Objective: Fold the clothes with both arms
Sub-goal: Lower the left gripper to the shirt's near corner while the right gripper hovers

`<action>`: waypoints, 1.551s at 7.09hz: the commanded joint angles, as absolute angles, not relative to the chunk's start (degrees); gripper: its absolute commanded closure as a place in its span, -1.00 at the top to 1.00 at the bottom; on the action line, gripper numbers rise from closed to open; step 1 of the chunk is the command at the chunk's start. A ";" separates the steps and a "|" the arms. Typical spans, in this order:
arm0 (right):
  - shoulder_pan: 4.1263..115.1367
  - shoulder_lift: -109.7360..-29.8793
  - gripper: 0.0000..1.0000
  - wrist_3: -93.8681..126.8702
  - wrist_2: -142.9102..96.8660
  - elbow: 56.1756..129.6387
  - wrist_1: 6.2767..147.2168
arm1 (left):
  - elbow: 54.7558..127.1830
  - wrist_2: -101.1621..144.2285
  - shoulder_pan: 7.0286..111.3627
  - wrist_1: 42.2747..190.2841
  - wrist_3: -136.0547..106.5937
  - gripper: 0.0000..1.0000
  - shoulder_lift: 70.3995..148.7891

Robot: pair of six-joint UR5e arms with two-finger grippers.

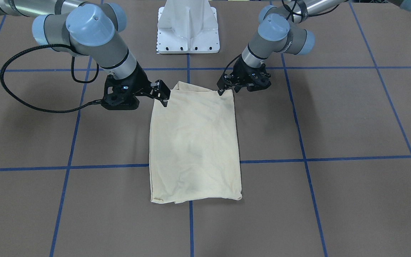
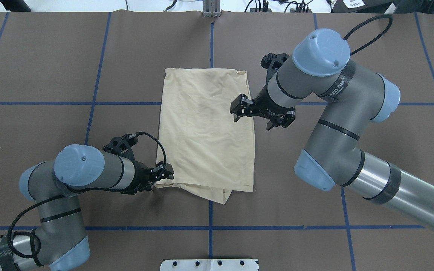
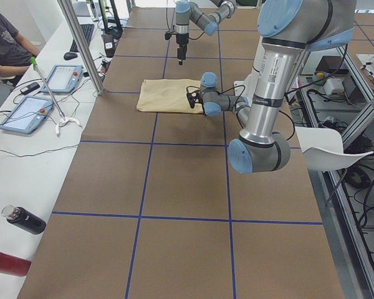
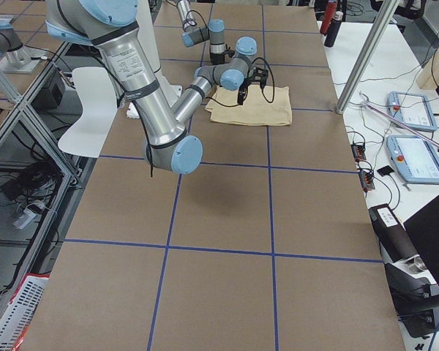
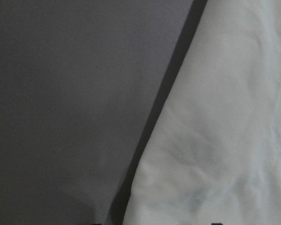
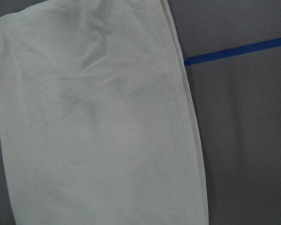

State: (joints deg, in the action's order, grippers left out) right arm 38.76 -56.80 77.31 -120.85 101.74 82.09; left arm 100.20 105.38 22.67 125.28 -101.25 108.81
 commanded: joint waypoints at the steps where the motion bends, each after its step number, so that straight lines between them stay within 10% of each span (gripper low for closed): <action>1: 38.85 -56.86 1.00 77.34 -120.85 101.78 82.09 | 99.85 105.38 22.59 125.24 -101.25 0.66 108.81; 4: 38.85 -56.87 1.00 77.26 -120.94 101.78 82.09 | 99.93 105.38 22.59 125.24 -101.43 -0.06 108.90; 7: 38.94 -56.95 1.00 77.26 -121.03 102.39 82.18 | 99.93 105.38 22.24 124.64 -101.34 -0.24 109.68; 8: 38.94 -56.95 1.00 77.26 -121.03 102.39 82.18 | 100.02 105.38 22.24 122.37 -101.34 -0.88 110.56; 11: 38.85 -57.04 1.00 78.65 -120.59 103.00 82.18 | 100.81 105.56 22.76 121.90 -101.34 -1.00 111.01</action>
